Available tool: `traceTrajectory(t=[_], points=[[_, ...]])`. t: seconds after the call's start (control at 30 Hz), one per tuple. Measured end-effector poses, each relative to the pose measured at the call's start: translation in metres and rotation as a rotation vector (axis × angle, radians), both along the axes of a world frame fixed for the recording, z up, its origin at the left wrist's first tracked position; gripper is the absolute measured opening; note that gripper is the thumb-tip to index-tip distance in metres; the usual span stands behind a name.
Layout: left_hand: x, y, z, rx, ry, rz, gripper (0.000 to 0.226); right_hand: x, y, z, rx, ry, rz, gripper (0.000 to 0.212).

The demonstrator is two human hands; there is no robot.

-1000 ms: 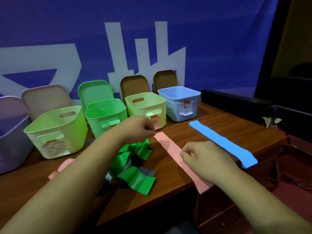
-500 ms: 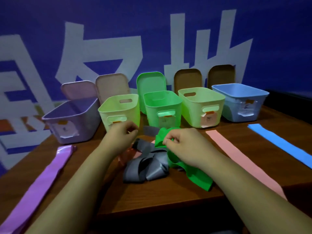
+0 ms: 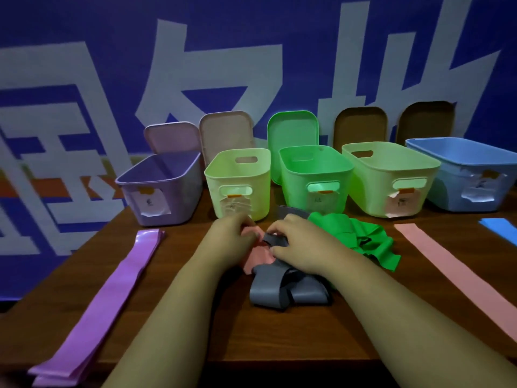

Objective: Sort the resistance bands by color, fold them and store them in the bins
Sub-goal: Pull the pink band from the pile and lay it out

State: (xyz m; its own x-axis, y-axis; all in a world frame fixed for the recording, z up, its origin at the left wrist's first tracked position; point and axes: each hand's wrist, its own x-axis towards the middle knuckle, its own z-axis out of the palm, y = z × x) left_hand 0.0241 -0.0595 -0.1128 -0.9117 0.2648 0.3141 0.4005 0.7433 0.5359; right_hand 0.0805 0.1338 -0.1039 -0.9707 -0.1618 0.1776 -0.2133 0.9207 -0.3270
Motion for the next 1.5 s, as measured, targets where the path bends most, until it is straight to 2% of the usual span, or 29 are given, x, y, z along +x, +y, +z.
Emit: traceTrajectory(t=[0.1,0.23,0.3,0.4,0.47,0.57,0.67,0.73,0.83,0.93,1.07,1.2,1.37,1.5], points=[[-0.003,-0.001,0.001,0.104,0.023,0.052,0.006,-0.003,0.003,-0.004,-0.070,0.042,-0.032,0.027],[-0.001,0.001,0.010,0.453,0.055,0.156,0.016,-0.003,0.007,-0.007,-0.144,0.095,-0.122,0.010],[0.001,0.003,0.019,0.570,0.073,0.172,0.018,-0.004,0.007,-0.010,-0.179,0.089,-0.139,0.015],[0.001,0.007,0.036,0.691,0.043,0.077,0.020,-0.006,0.008,-0.014,-0.245,0.096,-0.099,0.045],[0.001,0.011,0.052,0.708,0.051,0.021,0.017,-0.006,0.008,-0.013,-0.366,0.151,-0.079,0.051],[-0.002,0.019,0.074,0.718,0.037,-0.091,0.012,-0.007,0.008,-0.010,-0.559,0.248,-0.098,0.041],[-0.010,0.025,0.070,0.654,-0.068,-0.144,0.027,-0.004,0.010,-0.007,-0.726,0.215,-0.079,0.027],[-0.016,0.025,0.057,0.645,-0.130,-0.155,0.045,-0.004,0.012,-0.008,-0.732,0.204,-0.078,0.017],[-0.022,0.025,0.042,0.673,-0.179,-0.152,0.059,-0.007,0.013,-0.008,-0.678,0.204,-0.132,0.017],[-0.021,0.028,0.040,0.733,-0.209,-0.164,0.050,-0.009,0.013,-0.008,-0.689,0.255,-0.194,0.017],[-0.019,0.026,0.035,0.706,-0.153,-0.171,0.041,-0.009,0.013,-0.007,-0.725,0.254,-0.197,0.034],[-0.013,0.024,0.033,0.652,-0.119,-0.254,0.035,-0.009,0.013,-0.012,-0.641,0.252,-0.148,0.022],[-0.004,0.023,0.032,0.648,-0.193,-0.390,0.026,-0.007,0.016,-0.011,-0.639,0.246,-0.166,0.025],[-0.004,0.023,0.030,0.607,-0.204,-0.384,0.024,-0.007,0.014,-0.011,-0.669,0.224,-0.197,0.020]])
